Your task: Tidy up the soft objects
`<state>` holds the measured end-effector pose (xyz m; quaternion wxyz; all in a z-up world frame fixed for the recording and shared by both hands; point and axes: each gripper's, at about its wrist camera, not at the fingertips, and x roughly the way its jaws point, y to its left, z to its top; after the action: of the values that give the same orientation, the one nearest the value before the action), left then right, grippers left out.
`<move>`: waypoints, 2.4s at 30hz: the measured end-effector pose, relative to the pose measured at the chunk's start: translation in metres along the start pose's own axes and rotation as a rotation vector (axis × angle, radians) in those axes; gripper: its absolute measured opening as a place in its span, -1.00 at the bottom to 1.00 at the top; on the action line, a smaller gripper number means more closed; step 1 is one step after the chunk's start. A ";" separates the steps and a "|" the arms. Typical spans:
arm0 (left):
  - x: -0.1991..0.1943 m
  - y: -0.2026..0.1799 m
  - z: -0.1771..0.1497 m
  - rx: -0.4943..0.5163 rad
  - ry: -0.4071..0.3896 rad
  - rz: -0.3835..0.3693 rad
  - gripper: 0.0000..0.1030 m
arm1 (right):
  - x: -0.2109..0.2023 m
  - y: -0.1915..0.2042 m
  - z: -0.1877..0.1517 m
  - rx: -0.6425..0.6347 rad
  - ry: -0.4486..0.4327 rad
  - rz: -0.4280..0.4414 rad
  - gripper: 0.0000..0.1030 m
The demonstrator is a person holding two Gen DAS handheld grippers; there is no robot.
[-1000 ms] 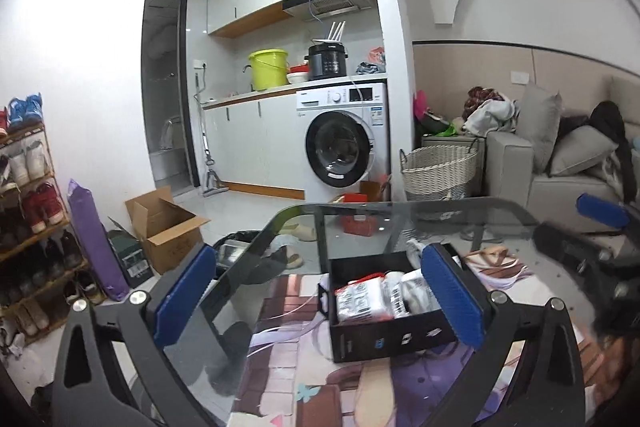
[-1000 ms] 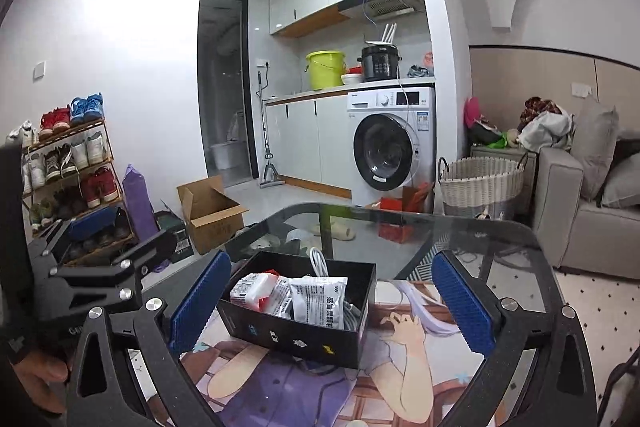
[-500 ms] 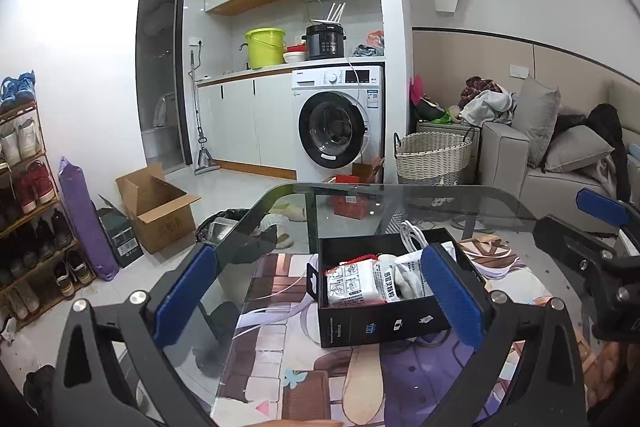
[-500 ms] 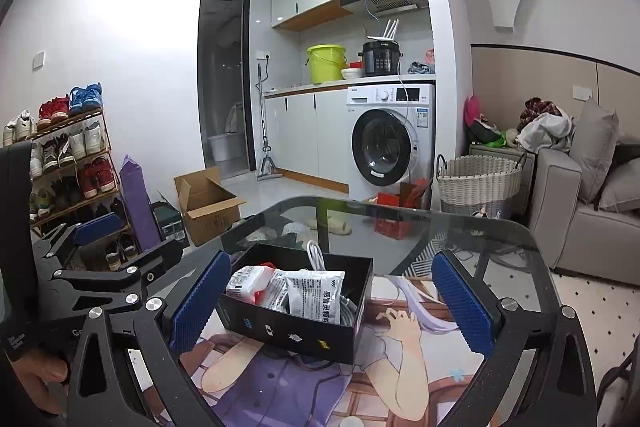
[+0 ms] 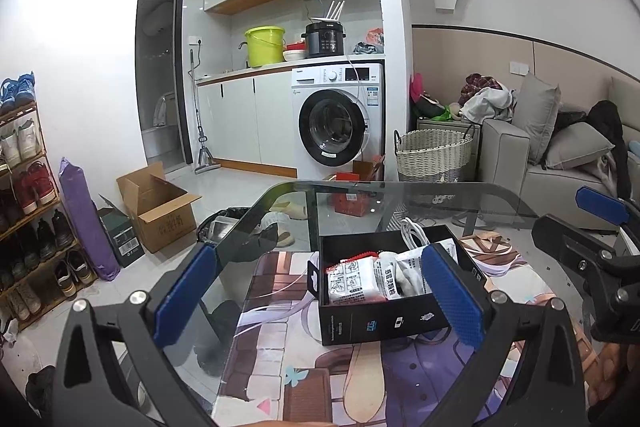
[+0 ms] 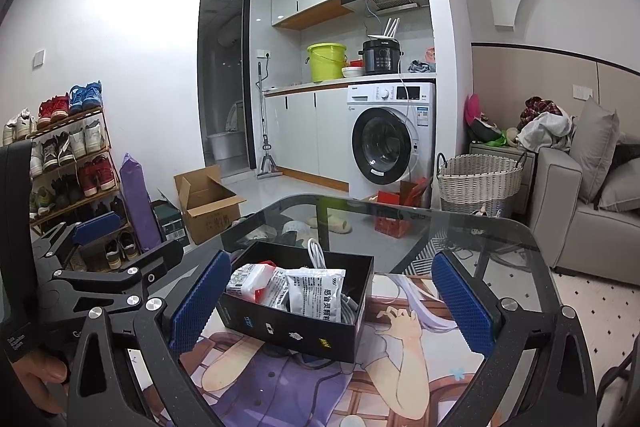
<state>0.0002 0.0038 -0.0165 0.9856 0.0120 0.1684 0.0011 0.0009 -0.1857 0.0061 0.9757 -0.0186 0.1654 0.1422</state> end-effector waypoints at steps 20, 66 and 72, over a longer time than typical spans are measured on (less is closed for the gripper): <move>0.002 0.001 0.003 -0.005 0.011 0.007 1.00 | 0.002 0.000 -0.003 0.002 0.007 -0.001 0.99; 0.002 -0.001 0.004 0.001 0.018 0.018 1.00 | 0.005 -0.003 -0.005 0.001 0.018 0.003 0.99; 0.003 0.000 0.003 0.001 0.030 0.020 1.00 | 0.005 -0.003 -0.005 0.001 0.019 0.003 0.99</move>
<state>0.0039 0.0034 -0.0149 0.9830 0.0143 0.1829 0.0110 0.0046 -0.1874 0.0000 0.9739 -0.0192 0.1746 0.1435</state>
